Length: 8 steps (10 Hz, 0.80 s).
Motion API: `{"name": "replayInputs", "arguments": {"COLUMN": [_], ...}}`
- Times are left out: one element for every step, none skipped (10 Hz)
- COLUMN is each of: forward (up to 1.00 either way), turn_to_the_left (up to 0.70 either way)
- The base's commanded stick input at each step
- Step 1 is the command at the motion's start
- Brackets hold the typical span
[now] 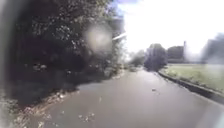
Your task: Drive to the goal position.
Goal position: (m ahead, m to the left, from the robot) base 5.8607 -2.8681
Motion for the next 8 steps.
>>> {"name": "replayInputs", "arguments": {"forward": [0.70,0.70,0.70,0.70,0.70,0.70,0.70,0.70], "turn_to_the_left": [-0.14,-0.14,-0.14,-0.14,-0.14,-0.14,-0.14,-0.14]}}
